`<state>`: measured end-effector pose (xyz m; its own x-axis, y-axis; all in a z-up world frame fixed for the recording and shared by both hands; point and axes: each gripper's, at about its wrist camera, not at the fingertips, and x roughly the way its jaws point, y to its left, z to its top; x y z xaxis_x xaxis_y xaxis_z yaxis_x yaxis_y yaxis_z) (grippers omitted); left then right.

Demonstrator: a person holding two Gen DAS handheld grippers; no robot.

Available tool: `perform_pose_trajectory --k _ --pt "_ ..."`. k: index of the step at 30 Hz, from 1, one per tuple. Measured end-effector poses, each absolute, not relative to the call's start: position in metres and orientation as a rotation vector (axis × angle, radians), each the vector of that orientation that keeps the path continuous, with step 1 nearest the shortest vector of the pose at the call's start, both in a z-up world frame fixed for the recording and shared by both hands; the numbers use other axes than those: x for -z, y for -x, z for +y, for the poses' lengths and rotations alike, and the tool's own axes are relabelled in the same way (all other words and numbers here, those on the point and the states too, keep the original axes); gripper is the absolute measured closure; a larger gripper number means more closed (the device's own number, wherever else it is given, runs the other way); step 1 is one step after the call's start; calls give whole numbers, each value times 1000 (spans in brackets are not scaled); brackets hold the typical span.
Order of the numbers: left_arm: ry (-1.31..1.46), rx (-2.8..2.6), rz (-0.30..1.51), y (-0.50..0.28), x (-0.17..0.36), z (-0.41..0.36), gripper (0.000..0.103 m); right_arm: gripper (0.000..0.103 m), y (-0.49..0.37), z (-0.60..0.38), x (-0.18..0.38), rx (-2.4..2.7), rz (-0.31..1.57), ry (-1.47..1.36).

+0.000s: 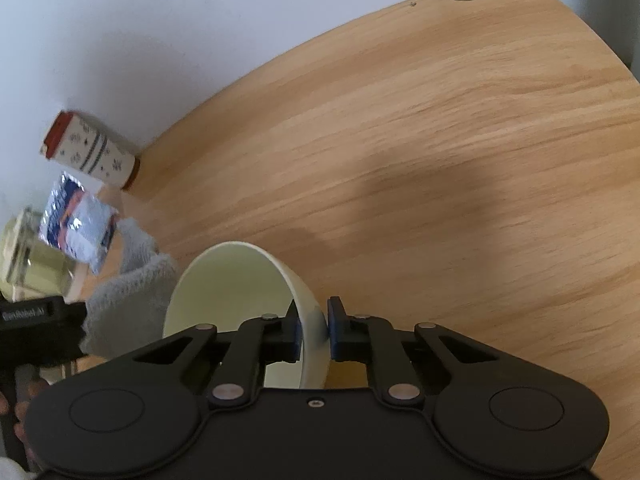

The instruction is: Clean bowl

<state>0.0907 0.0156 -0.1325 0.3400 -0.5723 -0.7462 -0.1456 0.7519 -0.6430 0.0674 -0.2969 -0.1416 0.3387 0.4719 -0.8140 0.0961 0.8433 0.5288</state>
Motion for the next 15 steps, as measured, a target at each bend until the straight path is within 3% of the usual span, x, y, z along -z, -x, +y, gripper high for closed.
perform_pose_trajectory --k 8,11,13,15 --pt "693 326 1187 -91 127 16 90 84 -69 -294 139 -357 1231 -461" --pt "711 311 1184 -89 128 20 89 76 -74 -293 133 -437 1221 -378" --pt "723 303 1189 -87 129 22 90 64 -87 -287 124 -569 1210 -229" --pt "728 297 1191 -86 130 23 90 61 -103 -279 116 -678 1186 -82"
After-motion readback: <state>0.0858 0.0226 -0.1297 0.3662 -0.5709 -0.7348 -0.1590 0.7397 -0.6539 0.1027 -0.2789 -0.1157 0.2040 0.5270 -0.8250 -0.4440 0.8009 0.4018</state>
